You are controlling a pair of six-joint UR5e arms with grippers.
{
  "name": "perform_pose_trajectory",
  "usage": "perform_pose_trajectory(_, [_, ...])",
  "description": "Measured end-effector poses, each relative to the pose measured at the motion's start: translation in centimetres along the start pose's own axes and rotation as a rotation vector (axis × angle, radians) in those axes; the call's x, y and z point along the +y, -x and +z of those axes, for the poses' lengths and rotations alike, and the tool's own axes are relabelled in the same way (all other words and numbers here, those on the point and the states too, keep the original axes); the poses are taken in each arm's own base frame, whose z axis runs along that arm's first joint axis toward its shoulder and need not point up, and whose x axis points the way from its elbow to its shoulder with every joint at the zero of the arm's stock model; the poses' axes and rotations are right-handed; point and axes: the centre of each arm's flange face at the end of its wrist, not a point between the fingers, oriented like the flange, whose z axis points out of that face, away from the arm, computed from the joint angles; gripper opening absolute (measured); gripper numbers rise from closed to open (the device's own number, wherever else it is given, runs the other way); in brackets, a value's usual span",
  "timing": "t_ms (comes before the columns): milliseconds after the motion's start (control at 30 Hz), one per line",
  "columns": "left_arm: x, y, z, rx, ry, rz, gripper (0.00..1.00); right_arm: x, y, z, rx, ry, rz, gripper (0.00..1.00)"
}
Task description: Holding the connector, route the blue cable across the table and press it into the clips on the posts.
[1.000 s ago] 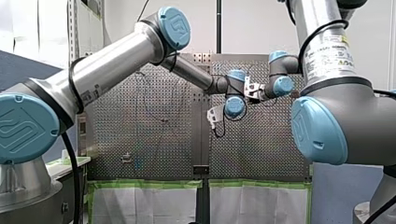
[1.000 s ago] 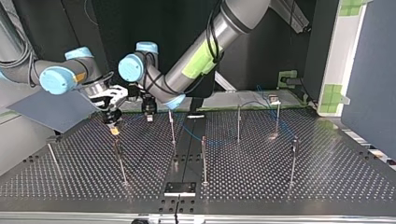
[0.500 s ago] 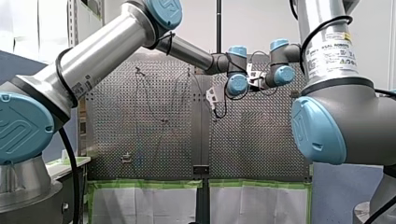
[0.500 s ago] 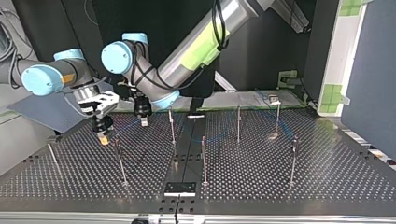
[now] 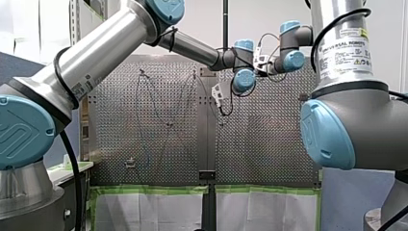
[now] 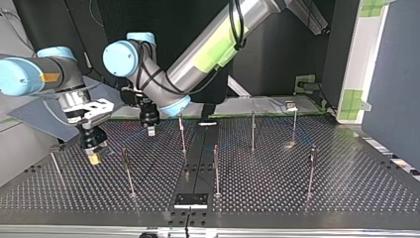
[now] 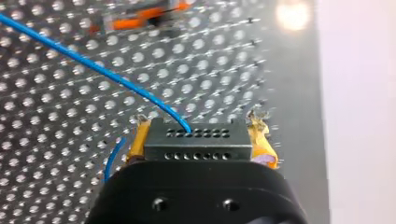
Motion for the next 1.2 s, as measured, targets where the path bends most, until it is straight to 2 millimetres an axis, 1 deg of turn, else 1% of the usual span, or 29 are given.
perform_pose_trajectory(267, [-0.1,2.3,0.0,-0.023,-0.002,-0.013,0.00,-0.1,-0.7,0.0,0.008,-0.001,0.000,0.00])
perform_pose_trajectory(467, [-0.2,3.2,0.4,-0.038,-0.004,-0.011,0.00,-0.1,-1.3,0.2,0.019,-0.004,0.003,0.00])
perform_pose_trajectory(567, [-0.2,3.5,1.0,-0.052,-0.009,-0.007,0.00,0.0,-1.5,0.3,0.023,-0.002,0.003,0.00])
perform_pose_trajectory(700, [0.3,4.0,2.5,-0.075,-0.020,0.003,0.00,0.3,-1.4,0.4,0.026,0.001,0.007,0.00])
perform_pose_trajectory(833, [1.4,4.7,4.6,-0.104,-0.029,-0.004,0.00,0.6,-1.3,0.5,0.027,0.003,0.009,0.00])
perform_pose_trajectory(967, [2.2,5.0,6.3,-0.122,-0.044,-0.013,0.00,0.8,-1.4,0.8,0.030,0.004,0.013,0.00])
perform_pose_trajectory(1033, [2.5,4.8,7.0,-0.124,-0.054,-0.013,0.00,0.9,-1.6,0.9,0.035,0.004,0.014,0.00])
perform_pose_trajectory(1133, [3.3,3.8,8.3,-0.114,-0.065,-0.004,0.00,1.0,-2.0,1.0,0.041,0.003,0.016,0.00])
perform_pose_trajectory(1200, [3.6,3.2,8.7,-0.104,-0.077,0.003,0.00,1.0,-2.0,1.0,0.042,0.004,0.017,0.00])
